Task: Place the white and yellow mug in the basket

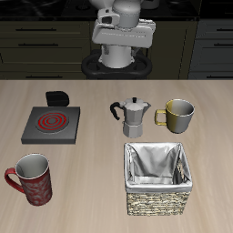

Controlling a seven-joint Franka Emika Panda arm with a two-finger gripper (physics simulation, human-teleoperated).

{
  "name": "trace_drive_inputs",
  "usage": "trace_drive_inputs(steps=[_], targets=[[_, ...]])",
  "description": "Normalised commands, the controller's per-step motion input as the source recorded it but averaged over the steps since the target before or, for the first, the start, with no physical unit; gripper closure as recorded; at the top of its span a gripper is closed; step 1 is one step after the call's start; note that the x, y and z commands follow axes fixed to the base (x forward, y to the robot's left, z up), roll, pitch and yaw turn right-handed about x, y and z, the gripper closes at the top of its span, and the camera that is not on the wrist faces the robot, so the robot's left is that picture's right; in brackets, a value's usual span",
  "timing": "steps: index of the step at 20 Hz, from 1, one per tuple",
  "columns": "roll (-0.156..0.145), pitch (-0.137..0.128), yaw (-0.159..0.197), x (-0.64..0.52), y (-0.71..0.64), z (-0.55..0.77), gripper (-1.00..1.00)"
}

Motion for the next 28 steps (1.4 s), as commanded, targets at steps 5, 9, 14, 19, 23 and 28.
trace_drive_inputs(steps=[5,9,14,19,23,28], targets=[[0.006,0.007,0.007,0.16,0.40,-0.05,-1.00],[0.010,0.003,-0.015,0.17,0.48,-0.05,-1.00],[0.047,0.027,0.012,0.24,0.54,-0.13,-1.00],[0.030,-0.003,0.017,0.17,0.33,-0.04,-1.00],[0.004,-0.005,-0.011,0.26,0.40,-0.03,-1.00],[-0.008,0.019,-0.020,0.24,0.30,-0.06,-1.00]])
